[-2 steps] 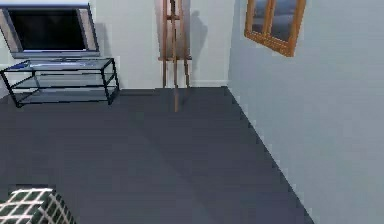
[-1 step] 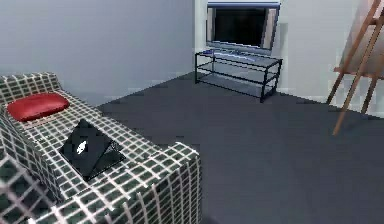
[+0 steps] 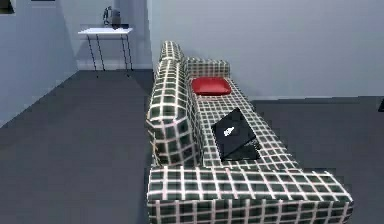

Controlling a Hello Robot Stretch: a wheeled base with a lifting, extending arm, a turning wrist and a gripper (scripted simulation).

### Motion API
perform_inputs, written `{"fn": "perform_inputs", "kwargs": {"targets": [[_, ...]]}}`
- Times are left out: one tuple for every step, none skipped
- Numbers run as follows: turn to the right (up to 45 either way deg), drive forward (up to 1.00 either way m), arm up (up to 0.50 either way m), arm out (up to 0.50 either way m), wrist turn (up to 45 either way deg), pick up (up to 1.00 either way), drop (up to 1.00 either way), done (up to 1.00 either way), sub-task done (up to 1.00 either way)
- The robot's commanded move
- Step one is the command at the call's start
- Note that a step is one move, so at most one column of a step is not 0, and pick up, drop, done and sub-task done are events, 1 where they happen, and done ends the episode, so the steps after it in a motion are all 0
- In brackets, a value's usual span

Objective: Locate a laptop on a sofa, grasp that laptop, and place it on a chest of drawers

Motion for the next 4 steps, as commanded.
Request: {"fn": "perform_inputs", "kwargs": {"targets": [[-45.0, 0.00, 0.00, 0.00, 0.0, 0.00, 0.00, 0.00, 0.00], [-27.0, 0.00, 0.00, 0.00, 0.0, 0.00, 0.00, 0.00, 0.00], [45.0, 0.00, 0.00, 0.00, 0.0, 0.00, 0.00, 0.00, 0.00], [45.0, 0.00, 0.00, 0.00, 0.0, 0.00, 0.00, 0.00, 0.00]]}}
